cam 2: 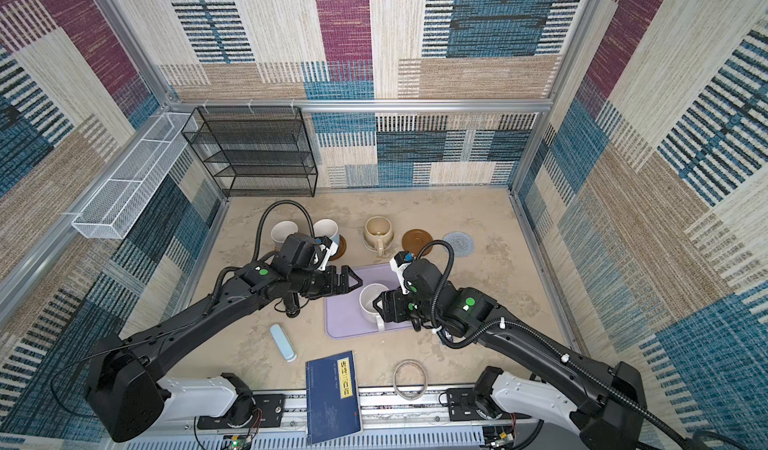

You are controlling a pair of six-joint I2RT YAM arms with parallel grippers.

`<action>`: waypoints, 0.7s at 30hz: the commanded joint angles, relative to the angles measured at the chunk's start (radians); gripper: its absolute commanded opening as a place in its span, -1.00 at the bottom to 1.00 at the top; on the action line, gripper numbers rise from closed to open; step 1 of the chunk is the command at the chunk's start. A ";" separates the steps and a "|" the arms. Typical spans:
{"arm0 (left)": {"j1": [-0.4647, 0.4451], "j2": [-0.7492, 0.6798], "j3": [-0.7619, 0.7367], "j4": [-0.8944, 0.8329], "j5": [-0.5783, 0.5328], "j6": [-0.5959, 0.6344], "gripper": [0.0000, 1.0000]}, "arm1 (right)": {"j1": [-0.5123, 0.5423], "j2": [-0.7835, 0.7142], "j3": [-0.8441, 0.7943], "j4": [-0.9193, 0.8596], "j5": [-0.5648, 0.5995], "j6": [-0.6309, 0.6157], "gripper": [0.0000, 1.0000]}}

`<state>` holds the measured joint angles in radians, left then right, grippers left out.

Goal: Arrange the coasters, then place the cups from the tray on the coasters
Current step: 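Lower the right gripper onto the white speckled mug and grasp its rim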

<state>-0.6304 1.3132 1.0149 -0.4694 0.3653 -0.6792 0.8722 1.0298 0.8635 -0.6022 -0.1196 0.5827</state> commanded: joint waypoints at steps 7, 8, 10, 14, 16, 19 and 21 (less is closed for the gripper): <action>0.008 -0.001 0.064 -0.097 -0.044 0.013 0.99 | 0.075 0.044 -0.064 0.044 0.066 0.123 0.11; 0.009 -0.003 0.059 -0.095 -0.035 0.006 0.99 | 0.083 0.049 -0.074 0.059 0.066 0.133 0.09; 0.009 -0.003 0.046 -0.088 -0.013 -0.013 0.99 | 0.097 0.059 -0.090 0.089 0.071 0.152 0.06; 0.009 -0.013 0.015 -0.066 -0.001 -0.038 0.99 | 0.113 0.102 -0.096 0.097 0.108 0.160 -0.06; 0.009 -0.010 0.019 -0.070 0.009 -0.041 0.99 | 0.113 0.128 -0.095 0.090 0.132 0.161 -0.11; 0.008 -0.011 0.020 -0.071 0.022 -0.050 0.99 | 0.115 0.155 -0.107 0.114 0.134 0.158 -0.18; 0.008 -0.014 0.019 -0.068 0.022 -0.053 0.99 | 0.114 0.168 -0.116 0.133 0.133 0.161 -0.19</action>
<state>-0.6220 1.3064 1.0340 -0.5434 0.3702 -0.7094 0.9852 1.1866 0.7551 -0.5213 -0.0074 0.7288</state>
